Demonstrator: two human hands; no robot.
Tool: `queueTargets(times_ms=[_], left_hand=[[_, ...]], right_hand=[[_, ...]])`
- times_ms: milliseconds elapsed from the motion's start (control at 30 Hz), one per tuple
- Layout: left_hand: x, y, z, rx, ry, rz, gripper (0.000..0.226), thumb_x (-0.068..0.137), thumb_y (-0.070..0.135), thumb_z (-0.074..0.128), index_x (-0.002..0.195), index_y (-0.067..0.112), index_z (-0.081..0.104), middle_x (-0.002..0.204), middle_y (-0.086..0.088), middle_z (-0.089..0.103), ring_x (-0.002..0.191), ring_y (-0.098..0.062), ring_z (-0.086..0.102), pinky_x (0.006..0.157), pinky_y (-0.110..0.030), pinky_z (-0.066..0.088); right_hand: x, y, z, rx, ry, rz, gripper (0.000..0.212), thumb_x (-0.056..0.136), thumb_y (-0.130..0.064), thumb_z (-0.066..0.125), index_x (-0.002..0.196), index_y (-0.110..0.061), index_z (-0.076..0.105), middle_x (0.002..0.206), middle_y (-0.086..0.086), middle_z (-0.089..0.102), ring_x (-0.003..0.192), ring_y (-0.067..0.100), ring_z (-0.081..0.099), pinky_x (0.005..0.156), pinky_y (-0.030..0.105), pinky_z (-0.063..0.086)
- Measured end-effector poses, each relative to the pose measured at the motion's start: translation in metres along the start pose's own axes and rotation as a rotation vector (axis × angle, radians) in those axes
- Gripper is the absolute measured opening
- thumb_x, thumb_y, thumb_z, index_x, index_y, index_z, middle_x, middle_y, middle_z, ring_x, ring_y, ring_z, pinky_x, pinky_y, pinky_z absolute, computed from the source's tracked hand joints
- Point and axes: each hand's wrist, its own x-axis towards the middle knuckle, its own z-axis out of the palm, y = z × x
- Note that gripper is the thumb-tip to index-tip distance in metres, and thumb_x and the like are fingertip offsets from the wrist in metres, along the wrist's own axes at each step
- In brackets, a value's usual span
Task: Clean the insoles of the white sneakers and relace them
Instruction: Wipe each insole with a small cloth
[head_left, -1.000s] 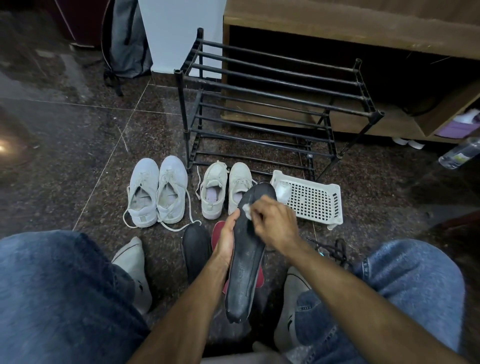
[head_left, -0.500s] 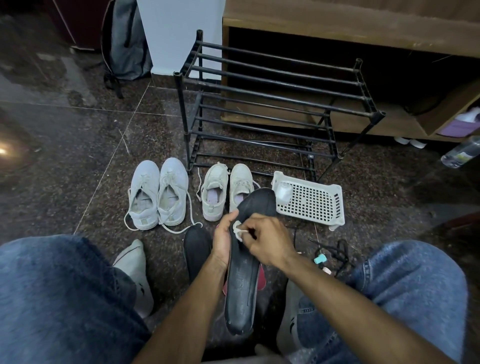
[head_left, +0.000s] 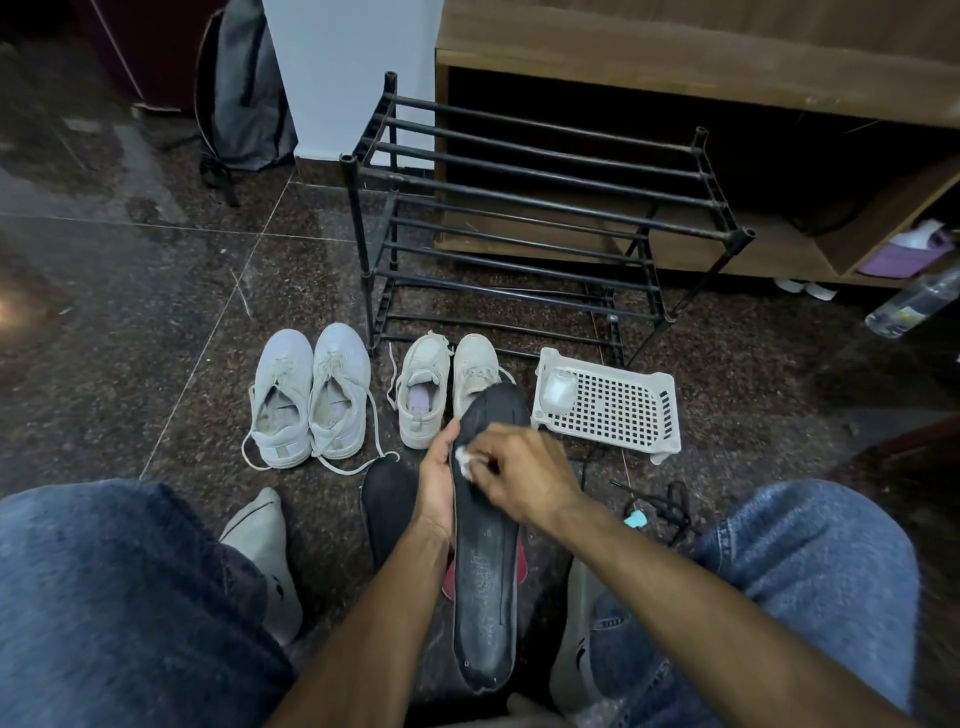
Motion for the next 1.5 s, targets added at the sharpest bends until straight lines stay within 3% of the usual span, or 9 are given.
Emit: queueTargets(times_ms=[233,433,633,867,1067,1133,1300,1400,1500], left_hand=[[-0.001,-0.012,0.005,0.082,-0.02,-0.068,0.048,0.098,0.029,0.042,0.08,0.005,0.079,0.084,-0.014,0.073,0.073,-0.022,0.071,0.074,-0.031,0.056],[0.009,-0.013,0.001,0.049,0.01,-0.054,0.055,0.102,0.024,0.036,0.07,0.006,0.077,0.07,-0.012,0.07,0.065,-0.017,0.069,0.061,-0.022,0.056],[0.007,-0.013,0.002,0.125,0.043,-0.035,0.038,0.092,0.031,0.052,0.106,0.001,0.07,0.094,-0.017,0.07,0.08,-0.025,0.067,0.086,-0.037,0.051],[0.018,-0.007,-0.003,0.018,0.031,-0.052,0.04,0.09,0.028,0.049,0.073,0.005,0.077,0.073,-0.011,0.07,0.064,-0.019,0.068,0.063,-0.024,0.056],[0.012,-0.011,0.002,0.092,-0.031,-0.068,0.041,0.088,0.033,0.053,0.106,0.001,0.07,0.099,-0.019,0.067,0.089,-0.028,0.064,0.1,-0.042,0.044],[0.011,-0.012,0.001,0.088,-0.015,-0.071,0.041,0.094,0.031,0.047,0.103,-0.002,0.07,0.095,-0.02,0.067,0.085,-0.028,0.064,0.092,-0.039,0.048],[0.01,-0.014,0.008,0.105,-0.046,-0.037,0.062,0.102,0.024,0.034,0.061,0.006,0.076,0.064,-0.01,0.07,0.057,-0.014,0.069,0.053,-0.019,0.054],[0.01,-0.019,0.009,0.14,-0.068,-0.042,0.059,0.102,0.024,0.036,0.063,0.008,0.077,0.066,-0.009,0.071,0.058,-0.014,0.069,0.055,-0.02,0.056],[0.008,-0.015,0.007,0.109,-0.054,-0.047,0.052,0.1,0.027,0.04,0.072,0.008,0.079,0.075,-0.012,0.072,0.067,-0.018,0.07,0.071,-0.029,0.055]], right_hand=[[0.042,0.018,-0.019,0.104,0.254,0.315,0.015,0.088,-0.022,0.061,0.098,-0.02,0.072,0.098,0.004,0.073,0.088,0.026,0.066,0.08,0.036,0.054],[0.014,0.009,-0.001,0.076,0.115,0.048,0.01,0.091,-0.021,0.062,0.096,-0.017,0.07,0.093,-0.003,0.067,0.082,0.017,0.062,0.077,0.037,0.053],[0.037,0.031,-0.016,0.006,0.311,0.254,0.01,0.094,-0.02,0.058,0.095,-0.015,0.066,0.098,0.001,0.066,0.084,0.024,0.061,0.076,0.037,0.052],[0.004,0.019,0.004,0.067,0.131,0.015,0.007,0.091,-0.02,0.064,0.09,-0.016,0.069,0.088,-0.003,0.067,0.076,0.017,0.061,0.072,0.038,0.053],[0.036,0.029,-0.01,0.226,0.328,0.306,0.01,0.087,-0.018,0.065,0.078,-0.019,0.07,0.075,-0.005,0.069,0.064,0.015,0.061,0.065,0.034,0.055],[0.036,0.028,-0.008,0.264,0.273,0.293,0.011,0.086,-0.016,0.064,0.078,-0.018,0.07,0.074,-0.005,0.069,0.064,0.015,0.063,0.066,0.037,0.056],[0.014,0.017,0.0,0.144,0.147,0.126,0.009,0.089,-0.02,0.062,0.084,-0.018,0.07,0.083,-0.003,0.068,0.072,0.016,0.061,0.07,0.033,0.053],[0.036,0.027,-0.007,0.128,0.271,0.295,0.011,0.088,-0.016,0.061,0.083,-0.018,0.07,0.08,-0.001,0.069,0.07,0.016,0.06,0.069,0.027,0.05],[0.042,0.029,-0.011,0.219,0.291,0.342,0.011,0.089,-0.013,0.062,0.082,-0.016,0.071,0.074,-0.003,0.067,0.063,0.012,0.057,0.065,0.025,0.048]])
